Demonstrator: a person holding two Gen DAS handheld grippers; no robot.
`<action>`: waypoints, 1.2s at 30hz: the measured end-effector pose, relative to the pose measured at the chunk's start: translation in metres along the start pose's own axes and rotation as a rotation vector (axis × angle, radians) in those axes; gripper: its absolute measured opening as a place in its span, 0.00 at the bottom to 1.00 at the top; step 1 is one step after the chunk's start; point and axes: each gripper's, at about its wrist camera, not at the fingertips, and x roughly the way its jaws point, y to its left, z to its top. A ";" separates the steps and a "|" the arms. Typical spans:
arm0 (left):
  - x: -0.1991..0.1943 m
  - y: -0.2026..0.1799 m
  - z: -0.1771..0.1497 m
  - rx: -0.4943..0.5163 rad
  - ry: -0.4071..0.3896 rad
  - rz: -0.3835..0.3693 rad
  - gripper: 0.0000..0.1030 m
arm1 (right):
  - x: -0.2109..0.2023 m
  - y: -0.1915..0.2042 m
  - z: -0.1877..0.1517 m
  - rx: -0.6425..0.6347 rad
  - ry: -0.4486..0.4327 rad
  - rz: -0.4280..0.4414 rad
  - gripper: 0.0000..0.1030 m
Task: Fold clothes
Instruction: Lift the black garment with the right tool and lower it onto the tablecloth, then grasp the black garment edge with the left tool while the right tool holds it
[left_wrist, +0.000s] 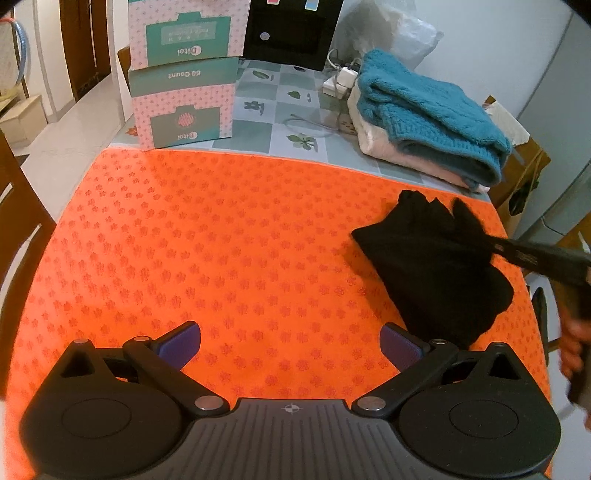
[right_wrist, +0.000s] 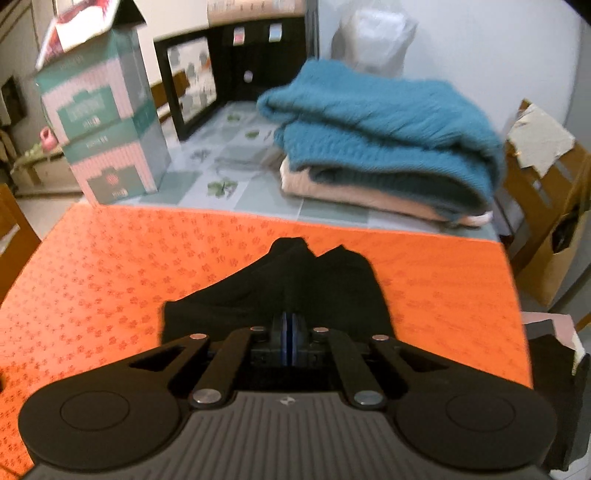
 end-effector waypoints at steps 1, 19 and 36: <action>0.000 -0.001 0.000 0.002 -0.002 -0.005 1.00 | -0.012 -0.002 -0.005 0.016 -0.009 0.003 0.03; 0.019 -0.050 0.007 0.108 0.024 -0.159 1.00 | -0.096 0.013 -0.171 0.065 0.249 -0.003 0.01; 0.108 -0.154 0.067 0.347 0.054 -0.339 0.82 | -0.119 -0.038 -0.157 0.157 0.167 -0.085 0.42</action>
